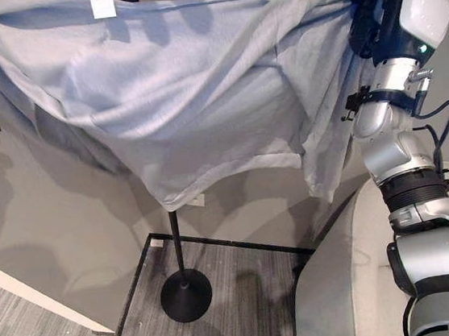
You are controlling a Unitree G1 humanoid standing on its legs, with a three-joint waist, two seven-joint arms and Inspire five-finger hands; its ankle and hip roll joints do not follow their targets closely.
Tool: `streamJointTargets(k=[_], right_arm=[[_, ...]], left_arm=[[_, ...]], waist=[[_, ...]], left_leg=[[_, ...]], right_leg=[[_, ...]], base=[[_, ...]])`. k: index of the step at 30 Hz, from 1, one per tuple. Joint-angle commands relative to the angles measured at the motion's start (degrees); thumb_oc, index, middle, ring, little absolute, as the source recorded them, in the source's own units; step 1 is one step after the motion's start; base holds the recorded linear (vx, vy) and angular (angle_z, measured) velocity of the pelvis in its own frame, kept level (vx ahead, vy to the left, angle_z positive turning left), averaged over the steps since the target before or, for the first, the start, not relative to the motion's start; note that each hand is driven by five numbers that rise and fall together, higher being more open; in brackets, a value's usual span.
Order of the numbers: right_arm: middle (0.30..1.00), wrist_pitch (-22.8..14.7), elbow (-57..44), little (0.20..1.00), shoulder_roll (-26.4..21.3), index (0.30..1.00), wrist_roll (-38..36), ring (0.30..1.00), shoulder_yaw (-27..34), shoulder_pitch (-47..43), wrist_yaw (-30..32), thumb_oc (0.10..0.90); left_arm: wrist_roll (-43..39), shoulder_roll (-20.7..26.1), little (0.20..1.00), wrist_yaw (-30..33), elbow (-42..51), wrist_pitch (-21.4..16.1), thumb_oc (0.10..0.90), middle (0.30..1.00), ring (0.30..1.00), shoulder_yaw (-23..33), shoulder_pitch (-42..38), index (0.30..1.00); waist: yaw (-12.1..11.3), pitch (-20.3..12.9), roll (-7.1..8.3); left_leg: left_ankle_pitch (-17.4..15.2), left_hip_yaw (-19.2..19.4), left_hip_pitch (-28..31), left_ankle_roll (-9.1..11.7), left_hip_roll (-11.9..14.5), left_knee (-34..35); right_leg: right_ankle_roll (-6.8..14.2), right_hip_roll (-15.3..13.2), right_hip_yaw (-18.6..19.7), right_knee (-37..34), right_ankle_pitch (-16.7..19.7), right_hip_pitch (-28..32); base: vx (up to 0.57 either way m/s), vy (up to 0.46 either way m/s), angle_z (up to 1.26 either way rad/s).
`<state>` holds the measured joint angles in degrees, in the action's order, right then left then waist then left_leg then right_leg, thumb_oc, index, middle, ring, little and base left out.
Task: Hang the clothes on the sofa on the clothes rack.
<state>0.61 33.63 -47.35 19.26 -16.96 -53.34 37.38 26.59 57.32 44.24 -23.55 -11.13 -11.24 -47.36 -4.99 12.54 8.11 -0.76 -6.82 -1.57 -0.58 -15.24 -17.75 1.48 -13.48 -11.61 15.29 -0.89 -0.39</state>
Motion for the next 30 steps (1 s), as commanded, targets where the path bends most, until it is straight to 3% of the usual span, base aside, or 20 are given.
streamJointTargets(k=[1, 8, 15, 17, 18, 20, 21, 22, 23, 24, 25, 26, 30], right_arm=[[0.3, -2.29, -1.4, 0.3, -4.4, 0.3, -0.04, 0.3, 0.82, 1.98, -2.37, 0.4], [0.3, -3.73, -10.68, 0.3, -0.14, 0.3, 4.12, 0.3, 4.36, 16.65, -7.73, 0.4], [0.3, -5.96, -17.08, 0.3, 9.04, 0.3, 5.32, 0.3, 8.18, 31.72, -9.61, 0.4], [0.3, -7.18, -16.6, 0.3, 14.44, 0.3, 3.41, 0.3, 6.73, 35.85, -10.5, 0.4], [0.3, -7.27, -16.56, 0.3, 14.4, 0.3, 3.39, 0.3, 6.67, 36.09, -10.45, 0.4], [0.3, -10.5, -16.58, 0.3, 21.93, 0.3, -4.28, 0.3, 2.64, 39.3, -12.94, 0.4], [0.3, -10.5, -16.58, 0.3, 21.94, 0.3, -4.28, 0.3, 2.63, 39.32, -12.94, 0.4], [0.3, -11.87, -17.69, 0.3, 25.26, 0.3, -9.48, 0.3, -0.32, 40.81, -15.86, 0.4], [0.3, -11.87, -17.7, 0.3, 25.27, 0.3, -9.48, 0.3, -0.32, 40.82, -15.87, 0.4], [0.542, -13.12, -19.66, 0.542, 28.24, 0.542, -16.4, 0.542, -4.63, 42.02, -20.06, 0.562], [0.594, -13.44, -20.17, 0.594, 28.76, 0.594, -18.61, 0.594, -5.79, 42.28, -21.29, 0.596], [0.9, -13.45, -20.18, 0.9, 28.76, 0.9, -18.67, 0.9, -5.81, 42.31, -21.33, 0.8], [0.9, -14.48, -23.68, 0.9, 28.67, 0.9, -25.5, 0.9, -6.77, 43.34, -24.42, 0.8]], left_arm=[[-5.71, -1.33, 0.3, 0.58, -3.88, 3.51, 0.4, 0.3, 0.3, 11.63, 9.21, 0.3], [-5.91, -9.48, 0.3, -2.26, 1.68, 1.59, 0.4, 0.3, 0.3, 17.58, 24.9, 0.3], [-10.07, -22.6, 0.3, -5.0, 8.09, -2.23, 0.4, 0.3, 0.3, 18.96, 37.76, 0.3], [-15.21, -29.29, 0.3, -6.9, 10.39, -4.12, 0.4, 0.3, 0.3, 16.79, 40.72, 0.3], [-15.39, -29.32, 0.3, -7.04, 10.58, -4.13, 0.4, 0.3, 0.3, 16.78, 41.06, 0.3], [-29.6, -37.26, 0.3, -13.26, 13.04, -8.07, 0.4, 0.3, 0.3, 10.22, 44.11, 0.3], [-29.62, -37.25, 0.3, -13.28, 13.04, -8.07, 0.4, 0.3, 0.3, 10.23, 44.14, 0.3], [-41.05, -40.3, 0.3, -18.99, 13.41, -9.9, 0.4, 0.3, 0.3, 6.45, 45.0, 0.3], [-41.08, -40.28, 0.345, -19.02, 13.41, -9.91, 0.43, 0.345, 0.345, 6.45, 45.01, 0.345], [-54.54, -42.43, 0.9, -25.26, 15.74, -10.25, 0.8, 0.9, 0.9, 2.28, 46.3, 0.9], [-57.19, -42.37, 0.9, -26.73, 16.49, -10.01, 0.8, 0.9, 0.9, 1.46, 46.79, 0.9], [-57.31, -42.32, 0.9, -26.83, 16.5, -10.0, 0.8, 0.9, 0.9, 1.5, 46.85, 0.9], [-64.09, -41.98, 0.9, -29.18, 18.06, -8.78, 0.8, 0.9, 0.9, 2.14, 48.68, 0.9]], waist=[[-3.56, -11.98, -3.88], [-4.49, -13.01, -3.01], [-4.87, -12.51, -2.32], [-4.82, -11.97, -2.18], [-4.83, -12.19, -2.23], [-4.45, -11.38, -2.25], [-4.43, -11.45, -2.23], [-4.07, -11.09, -2.42], [-4.06, -11.1, -2.42], [-3.57, -10.68, -2.75], [-3.39, -10.71, -2.85], [-3.37, -10.75, -2.84], [-2.91, -11.05, -3.45]], left_leg=[[2.32, 0.64, 6.75, -0.98, 11.66, 22.24], [2.12, -1.28, 5.15, -0.32, 12.33, 22.66], [2.01, -2.77, 4.19, 0.31, 12.57, 22.75], [2.05, -3.13, 3.92, 0.36, 12.63, 22.75], [2.03, -3.16, 3.92, 0.37, 12.63, 22.75], [2.34, -3.46, 3.44, 0.27, 12.8, 22.75], [2.3, -3.47, 3.41, 0.28, 12.81, 22.75], [2.42, -3.47, 3.32, 0.2, 12.87, 22.75], [2.42, -3.47, 3.32, 0.2, 12.88, 22.75], [2.58, -3.42, 3.27, 0.16, 12.97, 22.75], [2.57, -3.38, 3.31, 0.16, 13.01, 22.75], [2.56, -3.38, 3.31, 0.16, 13.01, 22.75], [2.36, -2.98, 3.74, 0.41, 13.27, 22.75]], right_leg=[[5.91, 5.97, -0.06, -11.86, 0.14, 6.24], [5.42, 7.49, -0.27, -18.08, 1.82, 7.44], [4.71, 8.16, -1.3, -20.06, 1.77, 7.95], [4.43, 8.29, -1.41, -20.16, 1.62, 7.68], [4.43, 8.29, -1.44, -20.16, 1.6, 7.7], [4.18, 8.37, -1.39, -20.17, 1.79, 7.17], [4.17, 8.38, -1.4, -20.16, 1.75, 7.15], [4.08, 8.41, -1.29, -20.13, 1.89, 6.93], [4.08, 8.41, -1.3, -20.14, 1.89, 6.93], [4.0, 8.45, -1.31, -20.09, 1.99, 6.77], [3.97, 8.46, -1.25, -20.11, 2.0, 6.76], [3.97, 8.47, -1.25, -20.11, 2.0, 6.75], [3.85, 8.66, -0.98, -20.29, 1.78, 7.01]], base=[[0.08, -0.063, -0.32], [0.05, -0.049, 0.06], [0.04, -0.026, 0.11], [0.03, -0.024, 0.06], [0.01, -0.026, 0.09], [-0.01, -0.03, 0.1], [-0.03, -0.023, 0.11], [-0.01, -0.011, 0.08], [-0.03, -0.024, 0.06], [0.0, 0.0, 0.0], [0.0, 0.0, 0.0], [0.0, 0.0, 0.0], [0.0, 0.0, 0.0]])
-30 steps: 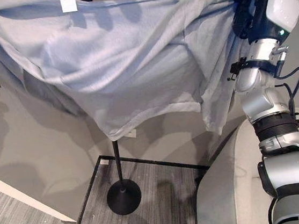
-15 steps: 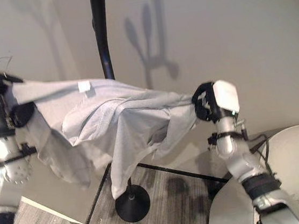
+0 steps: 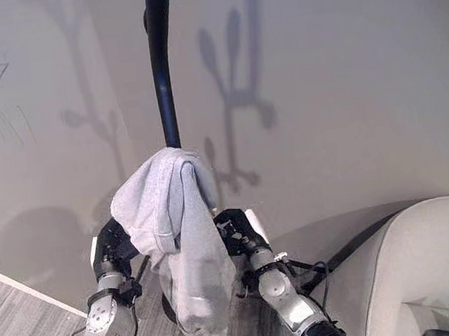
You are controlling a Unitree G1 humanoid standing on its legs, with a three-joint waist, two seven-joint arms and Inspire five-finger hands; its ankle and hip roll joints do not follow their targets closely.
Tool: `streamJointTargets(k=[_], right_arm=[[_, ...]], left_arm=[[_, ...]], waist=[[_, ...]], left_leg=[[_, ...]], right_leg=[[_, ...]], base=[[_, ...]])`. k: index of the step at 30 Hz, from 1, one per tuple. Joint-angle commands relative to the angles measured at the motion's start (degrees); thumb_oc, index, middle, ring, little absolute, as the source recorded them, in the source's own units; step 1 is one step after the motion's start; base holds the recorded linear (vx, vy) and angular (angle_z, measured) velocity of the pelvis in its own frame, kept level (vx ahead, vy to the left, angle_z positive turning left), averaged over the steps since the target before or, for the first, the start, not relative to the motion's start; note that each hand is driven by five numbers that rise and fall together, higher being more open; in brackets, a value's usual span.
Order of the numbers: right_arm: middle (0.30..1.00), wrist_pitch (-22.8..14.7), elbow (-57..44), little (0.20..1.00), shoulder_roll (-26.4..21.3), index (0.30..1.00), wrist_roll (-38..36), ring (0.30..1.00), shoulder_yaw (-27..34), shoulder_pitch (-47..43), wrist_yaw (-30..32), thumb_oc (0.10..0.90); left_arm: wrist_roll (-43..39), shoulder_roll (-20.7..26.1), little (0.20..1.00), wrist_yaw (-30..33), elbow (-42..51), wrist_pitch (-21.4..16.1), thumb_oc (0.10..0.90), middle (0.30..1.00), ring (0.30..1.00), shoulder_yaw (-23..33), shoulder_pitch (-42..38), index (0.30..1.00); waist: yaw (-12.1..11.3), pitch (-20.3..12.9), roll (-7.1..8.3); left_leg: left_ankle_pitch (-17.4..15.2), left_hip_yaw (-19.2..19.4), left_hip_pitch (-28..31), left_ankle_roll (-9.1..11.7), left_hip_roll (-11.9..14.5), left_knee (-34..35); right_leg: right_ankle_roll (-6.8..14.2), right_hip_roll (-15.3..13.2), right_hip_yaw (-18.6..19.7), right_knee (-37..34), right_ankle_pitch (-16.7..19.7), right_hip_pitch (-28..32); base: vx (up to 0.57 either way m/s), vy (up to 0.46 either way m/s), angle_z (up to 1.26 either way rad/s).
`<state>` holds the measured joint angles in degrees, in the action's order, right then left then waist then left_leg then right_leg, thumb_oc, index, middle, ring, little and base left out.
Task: Hang the clothes on the sofa on the clothes rack.
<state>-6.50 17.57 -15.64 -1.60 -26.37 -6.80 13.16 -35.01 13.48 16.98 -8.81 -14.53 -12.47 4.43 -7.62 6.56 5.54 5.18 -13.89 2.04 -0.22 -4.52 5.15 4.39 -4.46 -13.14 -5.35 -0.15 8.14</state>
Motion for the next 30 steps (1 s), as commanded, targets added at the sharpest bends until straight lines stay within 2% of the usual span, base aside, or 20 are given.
streamJointTargets(k=[1, 5, 8, 10, 11, 13, 14, 15, 17, 19, 21, 22, 23, 24, 25, 26, 27, 28, 29, 30], right_arm=[[0.9, -7.41, -7.93, 0.9, -3.41, 0.9, -4.78, 0.9, 2.96, -3.11, -0.36, 0.8], [0.9, -8.12, -11.78, 0.9, -7.79, 0.9, -2.53, 0.9, 7.58, -0.39, -1.89, 0.8], [0.9, -8.38, -13.77, 0.9, -10.68, 0.9, -0.11, 0.9, 12.15, 2.14, -2.02, 0.8], [0.9, -9.26, -16.91, 0.9, -13.18, 0.9, 0.02, 0.9, 16.64, 4.6, -3.46, 0.8], [0.9, -9.2, -17.11, 0.9, -13.18, 0.9, -0.04, 0.9, 16.75, 4.85, -3.59, 0.8], [0.9, -10.3, -17.98, 0.9, -14.08, 0.9, -1.61, 0.9, 19.31, 6.1, -4.96, 0.8], [0.9, -12.62, -19.17, 0.9, -14.5, 0.9, -7.25, 0.9, 23.02, 8.92, -9.31, 0.8], [0.9, -14.32, -18.87, 0.9, -13.88, 0.9, -14.41, 0.9, 25.9, 12.45, -14.51, 0.8], [0.9, -14.25, -17.75, 0.9, -12.39, 0.9, -22.29, 0.9, 28.95, 15.8, -20.01, 0.8], [0.9, -13.63, -15.72, 0.9, -10.25, 0.9, -30.78, 0.9, 32.21, 18.7, -25.72, 0.8], [0.9, -11.3, -10.24, 0.9, -6.35, 0.9, -42.55, 0.9, 34.8, 19.83, -32.49, 0.8], [0.9, -10.42, -7.32, 0.9, -4.18, 0.9, -46.95, 0.9, 35.44, 19.97, -34.02, 0.8], [0.9, -10.16, -4.21, 0.9, -2.4, 0.9, -50.8, 0.9, 35.59, 19.5, -34.86, 0.8], [0.9, -10.18, -4.16, 0.9, -2.4, 0.9, -50.83, 0.9, 35.6, 19.45, -34.9, 0.8], [0.9, -10.36, 0.16, 0.9, 0.11, 0.9, -53.64, 0.9, 35.96, 18.85, -33.0, 0.8], [0.9, -10.69, 10.05, 0.9, 3.08, 0.9, -58.9, 0.9, 36.44, 16.52, -29.38, 0.8], [0.9, -10.96, 17.34, 0.9, 3.61, 0.9, -61.15, 0.9, 36.31, 14.19, -27.24, 0.8], [0.9, -10.97, 17.39, 0.9, 3.6, 0.9, -61.18, 0.9, 36.31, 14.15, -27.27, 0.8], [0.9, -8.32, 29.9, 0.9, 4.96, 0.9, -62.31, 0.9, 34.45, 10.46, -23.06, 0.8], [0.9, -8.33, 30.1, 0.9, 4.94, 0.9, -62.36, 0.9, 34.48, 10.23, -23.16, 0.8]], left_arm=[[-2.46, 2.0, 0.9, -1.84, 3.55, -5.11, 0.8, 0.9, 0.9, 3.78, -2.97, 0.9], [-2.77, 2.74, 0.9, -3.41, 7.37, -4.37, 0.8, 0.9, 0.9, 7.4, -0.07, 0.9], [0.93, 4.54, 0.9, -4.0, 11.31, -2.51, 0.8, 0.9, 0.9, 9.99, 3.57, 0.9], [6.49, 8.06, 0.9, -7.75, 14.03, -0.92, 0.8, 0.9, 0.9, 13.18, 7.98, 0.9], [6.49, 8.09, 0.9, -7.84, 14.19, -0.84, 0.8, 0.9, 0.9, 13.19, 8.18, 0.9], [8.2, 11.32, 0.9, -12.26, 14.44, -1.24, 0.8, 0.9, 0.9, 14.7, 10.82, 0.9], [8.63, 16.72, 0.9, -18.59, 13.13, -4.36, 0.8, 0.9, 0.9, 18.93, 14.68, 0.9], [0.48, 15.44, 0.9, -23.73, 7.57, -5.01, 0.8, 0.9, 0.9, 22.06, 15.39, 0.9], [-7.24, 11.59, 0.9, -26.98, 1.71, -4.14, 0.8, 0.9, 0.9, 25.37, 15.25, 0.9], [-13.41, 8.61, 0.9, -31.49, -3.01, -3.19, 0.8, 0.9, 0.9, 28.16, 15.51, 0.9], [-23.62, 5.47, 0.9, -38.46, -12.04, -0.62, 0.8, 0.9, 0.9, 31.83, 13.13, 0.9], [-27.17, 3.85, 0.9, -39.08, -15.59, 0.16, 0.8, 0.9, 0.9, 33.39, 11.98, 0.9], [-30.14, 2.89, 0.9, -38.74, -20.05, 0.55, 0.8, 0.9, 0.9, 34.53, 10.25, 0.9], [-30.17, 2.92, 0.9, -38.78, -20.11, 0.54, 0.8, 0.9, 0.9, 34.54, 10.2, 0.9], [-32.87, 1.55, 0.9, -37.04, -24.44, 0.28, 0.8, 0.9, 0.9, 35.54, 9.04, 0.9], [-37.02, -0.24, 0.9, -33.21, -31.9, -0.13, 0.8, 0.9, 0.9, 36.44, 7.15, 0.9], [-37.78, -0.25, 0.9, -31.81, -37.61, 0.35, 0.8, 0.9, 0.9, 36.67, 5.69, 0.9], [-37.79, -0.23, 0.9, -31.83, -37.64, 0.35, 0.8, 0.9, 0.9, 36.68, 5.66, 0.9], [-38.3, -0.81, 0.9, -29.28, -48.43, 1.58, 0.8, 0.9, 0.9, 36.14, 3.31, 0.9], [-38.34, -0.73, 0.9, -29.38, -48.63, 1.58, 0.8, 0.9, 0.9, 36.2, 3.12, 0.9]], waist=[[-0.27, -5.14, -0.97], [-0.22, -5.33, -1.24], [-0.1, -5.23, -1.58], [-0.02, -4.85, -1.92], [-0.06, -4.94, -1.9], [-0.02, -4.78, -2.11], [0.08, -4.53, -2.36], [0.14, -4.48, -2.39], [0.13, -4.53, -2.3], [0.24, -4.63, -2.32], [0.56, -4.96, -2.28], [0.47, -5.23, -2.24], [0.39, -5.33, -2.15], [0.39, -5.29, -2.14], [0.32, -5.43, -2.17], [0.53, -5.83, -2.19], [0.58, -5.56, -2.23], [0.59, -5.55, -2.23], [0.39, -5.29, -2.32], [0.44, -5.34, -2.27]], left_leg=[[-3.64, 4.15, 0.19, 0.08, 2.61, -0.15], [-3.89, 4.03, 0.35, 0.24, 2.85, -0.15], [-4.06, 3.92, 0.25, 0.23, 2.95, -0.15], [-4.14, 3.9, 0.2, 0.25, 3.06, -0.15], [-4.16, 3.9, 0.22, 0.25, 3.06, -0.15], [-4.16, 3.91, 0.17, 0.29, 3.1, -0.15], [-4.1, 3.96, 0.18, 0.42, 3.12, -0.15], [-4.07, 4.06, 0.3, 0.58, 3.15, -0.15], [-3.9, 3.89, -0.02, 0.68, 3.18, -0.15], [-3.84, 3.78, -0.28, 0.81, 3.2, -0.15], [-3.94, 3.75, -0.36, 1.0, 3.31, -0.15], [-4.01, 3.71, -0.36, 1.05, 3.32, -0.15], [-4.15, 3.62, -0.3, 1.12, 3.35, -0.15], [-4.15, 3.61, -0.28, 1.12, 3.35, -0.15], [-4.67, 3.66, 0.12, 1.18, 3.44, -0.15], [-4.54, 3.53, -0.03, 1.19, 3.35, -0.15], [-4.61, 3.58, 0.07, 1.22, 3.35, -0.15], [-4.65, 3.58, 0.09, 1.23, 3.36, -0.15], [-4.24, 3.62, 0.08, 1.3, 3.26, -0.15], [-4.63, 3.55, 0.14, 1.33, 3.31, -0.15]], right_leg=[[0.93, -0.34, 0.57, 0.35, 0.98, -1.5], [0.92, -0.19, 0.39, 0.35, 0.65, -1.29], [0.86, -0.05, 0.33, 0.35, 0.45, -1.43], [0.82, 0.11, 0.47, 0.35, 0.28, -1.48], [0.82, 0.11, 0.47, 0.35, 0.26, -1.46], [0.88, 0.1, 0.48, 0.35, 0.25, -1.52], [1.05, 0.05, 0.56, 0.35, 0.29, -1.58], [1.17, -0.04, 0.47, 0.35, 0.16, -1.46], [1.18, -0.04, 0.22, 0.35, 0.03, -1.6], [1.22, -0.04, -0.05, 0.35, -0.12, -1.74], [1.26, -0.05, -0.1, 0.35, -0.25, -1.91], [1.25, -0.01, -0.13, 0.35, -0.37, -1.86], [1.18, 0.02, -0.14, 0.35, -0.51, -1.75], [1.18, 0.02, -0.15, 0.35, -0.52, -1.73], [1.05, 0.14, 0.07, 0.35, -0.93, -1.32], [0.89, 0.12, 0.14, 0.35, -0.83, -1.47], [0.81, 0.17, 0.24, 0.35, -0.86, -1.41], [0.8, 0.18, 0.23, 0.35, -0.9, -1.4], [0.54, 0.17, 0.12, 0.35, -0.43, -1.47], [0.57, 0.21, 0.18, 0.35, -0.79, -1.4]], base=[[0.01, 0.009, -0.03], [0.0, 0.0, 0.0], [0.0, 0.0, 0.0], [0.0, 0.0, 0.0], [0.0, 0.0, 0.0], [-0.02, 0.014, -0.06], [-0.02, 0.026, -0.04], [0.0, 0.0, 0.0], [-0.02, 0.012, -0.06], [-0.01, 0.007, -0.04], [0.0, 0.008, 0.07], [0.01, -0.003, 0.07], [0.01, -0.002, 0.04], [0.0, 0.0, 0.0], [0.0, 0.0, 0.0], [0.0, 0.0, 0.0], [0.0, 0.0, 0.0], [-0.04, 0.017, -0.01], [0.0, 0.0, 0.0], [0.0, 0.0, 0.0]])
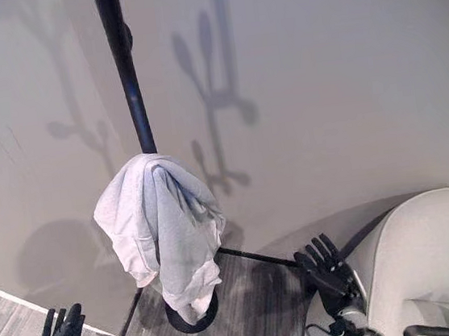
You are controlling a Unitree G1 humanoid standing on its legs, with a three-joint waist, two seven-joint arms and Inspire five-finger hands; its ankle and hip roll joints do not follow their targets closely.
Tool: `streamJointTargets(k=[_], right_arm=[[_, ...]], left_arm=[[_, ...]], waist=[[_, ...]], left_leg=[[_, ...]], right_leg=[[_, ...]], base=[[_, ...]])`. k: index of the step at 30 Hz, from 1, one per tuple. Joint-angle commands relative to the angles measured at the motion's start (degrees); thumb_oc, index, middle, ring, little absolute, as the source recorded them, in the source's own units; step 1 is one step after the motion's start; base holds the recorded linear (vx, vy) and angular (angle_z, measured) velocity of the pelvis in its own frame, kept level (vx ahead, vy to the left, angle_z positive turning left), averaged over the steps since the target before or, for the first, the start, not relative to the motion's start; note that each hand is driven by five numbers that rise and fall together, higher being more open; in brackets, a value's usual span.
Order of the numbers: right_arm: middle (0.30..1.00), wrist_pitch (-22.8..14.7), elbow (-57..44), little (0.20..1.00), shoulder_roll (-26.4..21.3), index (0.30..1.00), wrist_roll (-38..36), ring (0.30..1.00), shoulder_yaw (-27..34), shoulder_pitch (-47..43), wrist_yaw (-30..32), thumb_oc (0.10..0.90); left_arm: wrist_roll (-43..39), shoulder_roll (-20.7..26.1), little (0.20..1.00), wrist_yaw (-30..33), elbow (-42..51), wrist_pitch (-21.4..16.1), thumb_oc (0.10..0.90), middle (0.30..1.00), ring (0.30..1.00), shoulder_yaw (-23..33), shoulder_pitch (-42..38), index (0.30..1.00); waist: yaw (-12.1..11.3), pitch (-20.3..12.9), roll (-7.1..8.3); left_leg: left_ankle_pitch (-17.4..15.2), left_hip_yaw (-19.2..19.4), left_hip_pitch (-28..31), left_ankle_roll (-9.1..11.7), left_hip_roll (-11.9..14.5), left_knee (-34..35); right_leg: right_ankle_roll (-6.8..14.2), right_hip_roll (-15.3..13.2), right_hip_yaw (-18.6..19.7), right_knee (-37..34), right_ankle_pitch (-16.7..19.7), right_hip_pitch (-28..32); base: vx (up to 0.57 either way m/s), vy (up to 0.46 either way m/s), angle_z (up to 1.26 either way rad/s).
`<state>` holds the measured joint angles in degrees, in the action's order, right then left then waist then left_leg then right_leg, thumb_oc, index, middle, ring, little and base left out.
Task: Hang the clothes on the sofa on the clothes rack.
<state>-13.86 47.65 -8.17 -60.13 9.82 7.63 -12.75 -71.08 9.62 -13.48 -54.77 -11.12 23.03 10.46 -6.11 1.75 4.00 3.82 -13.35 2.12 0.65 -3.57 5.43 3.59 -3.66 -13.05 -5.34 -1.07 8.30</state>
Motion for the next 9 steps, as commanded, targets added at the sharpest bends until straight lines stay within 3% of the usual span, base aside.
streamJointTargets(k=[1, 2, 3, 4, 5, 6, 9], right_arm=[[0.9, 2.75, 11.89, 0.9, -1.65, 0.9, -3.49, 0.9, -3.13, -6.43, 4.77, 0.8], [0.9, 2.74, 12.23, 0.9, -1.72, 0.9, -3.57, 0.9, -3.03, -6.79, 4.56, 0.8], [0.9, 6.61, 23.05, 0.9, -0.19, 0.9, -3.28, 0.9, -3.43, -9.08, 5.94, 0.8], [0.9, 6.64, 23.83, 0.9, -0.36, 0.9, -3.37, 0.9, -3.2, -9.77, 5.5, 0.8], [0.9, 8.83, 31.43, 0.9, 0.87, 0.9, -3.27, 0.9, -2.14, -11.1, 7.63, 0.8], [0.9, 8.83, 31.43, 0.9, 0.87, 0.9, -3.27, 0.9, -2.14, -11.1, 7.63, 0.8], [0.9, 10.32, 37.64, 0.9, 2.19, 0.9, 0.4, 0.9, -2.61, -11.8, 8.84, 0.8]], left_arm=[[1.57, 3.45, 0.9, 1.7, -11.78, 0.06, 0.8, 0.9, 0.9, -0.29, -4.32, 0.9], [1.57, 3.53, 0.9, 1.56, -12.02, 0.07, 0.8, 0.9, 0.9, -0.23, -4.61, 0.9], [6.9, 3.24, 0.9, 2.4, -18.8, 1.12, 0.8, 0.9, 0.9, -2.27, -6.27, 0.9], [7.01, 3.41, 0.9, 2.24, -19.21, 1.12, 0.8, 0.9, 0.9, -2.2, -6.77, 0.9], [12.8, 2.69, 0.9, 3.27, -24.21, 2.22, 0.8, 0.9, 0.9, -4.26, -7.64, 0.9], [12.8, 2.69, 0.9, 3.27, -24.21, 2.22, 0.8, 0.9, 0.9, -4.26, -7.64, 0.9], [24.27, 0.33, 0.9, 5.13, -28.21, 2.84, 0.8, 0.9, 0.9, -9.9, -7.57, 0.9]], waist=[[-1.42, -0.53, -0.71], [-1.39, -0.4, -0.69], [-1.68, -0.66, -0.67], [-1.72, -0.42, -0.63], [-1.91, -0.71, -0.71], [-1.91, -0.71, -0.71], [-1.93, -0.84, -0.98]], left_leg=[[-3.72, 2.97, 0.53, 0.59, 2.45, -0.43], [-3.36, 2.94, 0.31, 0.55, 2.37, -0.43], [-3.25, 2.71, 0.33, 0.53, 2.37, -0.43], [-3.27, 2.67, 0.31, 0.55, 2.37, -0.43], [-3.21, 2.47, 0.45, 0.48, 2.36, -0.43], [-3.21, 2.47, 0.45, 0.48, 2.36, -0.43], [-3.05, 2.4, 0.48, 0.38, 2.42, -0.43]], right_leg=[[1.13, -0.42, 0.08, 0.34, -0.26, -1.14], [1.17, -0.5, 0.03, 0.34, 0.03, -1.34], [1.02, -0.49, -0.14, 0.34, -0.02, -1.29], [1.01, -0.48, -0.19, 0.34, -0.06, -1.29], [0.9, -0.46, -0.44, 0.34, -0.18, -1.03], [0.9, -0.46, -0.44, 0.34, -0.18, -1.03], [0.87, -0.64, -0.98, 0.34, -0.1, -0.81]], base=[[0.0, 0.0, 0.0], [0.0, 0.0, 0.0], [0.0, 0.0, 0.0], [0.02, -0.008, 0.09], [0.02, -0.005, 0.09], [0.03, -0.002, 0.1], [0.02, 0.021, 0.05]])
